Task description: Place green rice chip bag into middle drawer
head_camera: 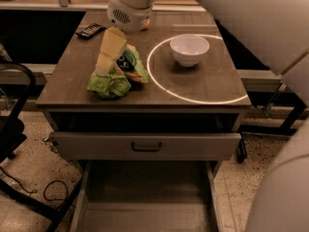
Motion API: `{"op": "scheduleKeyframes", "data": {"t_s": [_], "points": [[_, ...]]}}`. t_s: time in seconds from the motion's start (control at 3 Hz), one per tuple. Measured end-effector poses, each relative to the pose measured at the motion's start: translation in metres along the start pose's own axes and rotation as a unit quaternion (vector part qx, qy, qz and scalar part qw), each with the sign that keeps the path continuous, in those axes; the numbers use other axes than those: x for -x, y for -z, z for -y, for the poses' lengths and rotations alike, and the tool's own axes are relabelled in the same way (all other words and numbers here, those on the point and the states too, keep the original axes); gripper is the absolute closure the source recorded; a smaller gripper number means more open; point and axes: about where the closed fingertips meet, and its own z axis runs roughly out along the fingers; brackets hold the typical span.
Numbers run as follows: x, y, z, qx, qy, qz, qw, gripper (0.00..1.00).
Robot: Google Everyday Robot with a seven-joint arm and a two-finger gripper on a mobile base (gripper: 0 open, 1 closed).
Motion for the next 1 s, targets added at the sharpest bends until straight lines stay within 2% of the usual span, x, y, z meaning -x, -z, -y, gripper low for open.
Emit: {"op": "scheduleKeyframes", "data": {"t_s": [0.33,0.67,1.0], "points": [[0.022,-0.024,-0.001,0.015,0.01,-0.009,0.9998,0.0],[0.029,-0.066,-0.004,0.018,0.001,-0.061,0.9979,0.0],[0.025,-0.088,-0.001,0.013,-0.011,-0.095,0.9953,0.0]]}}
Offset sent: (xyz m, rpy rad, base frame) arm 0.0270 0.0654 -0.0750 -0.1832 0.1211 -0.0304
